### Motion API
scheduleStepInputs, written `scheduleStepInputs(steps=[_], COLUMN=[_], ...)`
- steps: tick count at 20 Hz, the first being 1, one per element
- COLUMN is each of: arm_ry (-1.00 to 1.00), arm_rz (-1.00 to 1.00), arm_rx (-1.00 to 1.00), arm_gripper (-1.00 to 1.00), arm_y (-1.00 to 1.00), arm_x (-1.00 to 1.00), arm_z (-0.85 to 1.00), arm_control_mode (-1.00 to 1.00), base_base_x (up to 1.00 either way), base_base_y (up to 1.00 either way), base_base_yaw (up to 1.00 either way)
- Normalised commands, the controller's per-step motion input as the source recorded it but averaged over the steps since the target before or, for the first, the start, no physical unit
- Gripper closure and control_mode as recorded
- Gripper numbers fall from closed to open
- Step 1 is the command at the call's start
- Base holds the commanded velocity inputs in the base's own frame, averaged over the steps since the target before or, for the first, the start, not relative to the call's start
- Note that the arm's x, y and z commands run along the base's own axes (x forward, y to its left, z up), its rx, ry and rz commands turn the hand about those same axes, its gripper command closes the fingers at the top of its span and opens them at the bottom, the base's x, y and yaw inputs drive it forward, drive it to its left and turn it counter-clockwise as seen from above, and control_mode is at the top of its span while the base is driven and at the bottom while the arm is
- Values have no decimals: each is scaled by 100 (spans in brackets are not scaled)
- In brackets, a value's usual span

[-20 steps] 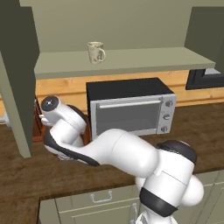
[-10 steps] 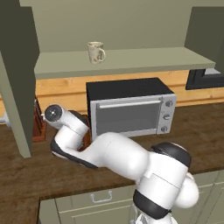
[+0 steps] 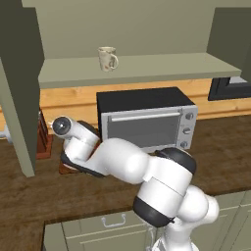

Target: Pick the kettle from the counter and place it on the tray. Then pick the mug from the cabinet and place it on the tray. Then close the cabinet doors.

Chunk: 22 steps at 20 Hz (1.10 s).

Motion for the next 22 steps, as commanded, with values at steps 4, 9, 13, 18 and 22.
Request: scheduleStepInputs(steps=[4,9,13,18,22], arm_ry=[-3,0,0,0,1], arm_rz=[-3,-3,0,0,0], arm_rx=[0,0,0,-2,-2], arm_gripper=[100,100,100,100,100], arm_y=[19,41,25,2,0], arm_x=[61,52,28,10,11], arm_z=[0,-9,-20,-17,-5], arm_control_mode=[-100,-100,-100,-100,-100], base_base_x=[0,0,0,0,0], base_base_y=[0,0,0,0,0], base_base_yaw=[0,0,0,0,0])
